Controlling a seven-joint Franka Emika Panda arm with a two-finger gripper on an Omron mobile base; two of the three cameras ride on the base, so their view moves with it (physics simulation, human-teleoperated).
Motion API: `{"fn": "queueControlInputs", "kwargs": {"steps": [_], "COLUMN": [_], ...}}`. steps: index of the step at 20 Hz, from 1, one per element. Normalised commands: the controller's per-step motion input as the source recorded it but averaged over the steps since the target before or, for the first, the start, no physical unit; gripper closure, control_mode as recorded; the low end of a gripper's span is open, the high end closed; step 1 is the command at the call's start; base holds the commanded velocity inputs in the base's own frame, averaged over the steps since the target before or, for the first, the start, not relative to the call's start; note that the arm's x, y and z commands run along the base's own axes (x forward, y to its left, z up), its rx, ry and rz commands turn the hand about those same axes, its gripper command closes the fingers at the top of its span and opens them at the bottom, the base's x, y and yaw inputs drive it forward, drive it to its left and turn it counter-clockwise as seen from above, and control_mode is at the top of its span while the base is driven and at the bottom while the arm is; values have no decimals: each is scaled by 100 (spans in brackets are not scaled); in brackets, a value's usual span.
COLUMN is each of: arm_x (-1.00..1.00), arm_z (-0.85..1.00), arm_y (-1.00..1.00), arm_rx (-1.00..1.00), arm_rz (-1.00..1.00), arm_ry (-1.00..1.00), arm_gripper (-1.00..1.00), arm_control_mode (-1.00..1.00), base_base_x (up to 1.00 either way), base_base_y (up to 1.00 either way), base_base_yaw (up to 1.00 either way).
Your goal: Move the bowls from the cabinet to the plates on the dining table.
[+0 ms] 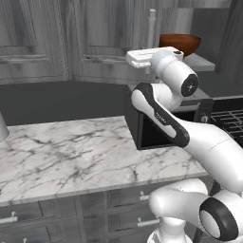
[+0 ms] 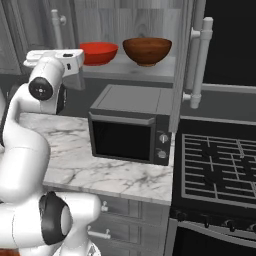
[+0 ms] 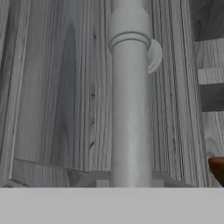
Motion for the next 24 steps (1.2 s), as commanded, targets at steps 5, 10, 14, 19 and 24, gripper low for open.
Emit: {"fn": "queueControlInputs", "kwargs": {"steps": [5, 10, 14, 19, 24], "arm_x": [-50, -49, -43, -44, -44], "arm_z": [-4, -5, -9, -9, -11], "arm_y": [48, 45, 30, 33, 34], "arm_rx": [0, 0, 0, 0, 0], "arm_rz": [-3, -4, -10, -9, -9], "arm_ry": [-2, -2, -1, -1, 0], "arm_gripper": [100, 100, 100, 100, -100], "arm_control_mode": [-100, -100, -100, -100, -100], "base_base_x": [0, 0, 0, 0, 0], "base_base_y": [0, 0, 0, 0, 0], "base_base_yaw": [0, 0, 0, 0, 0]}}
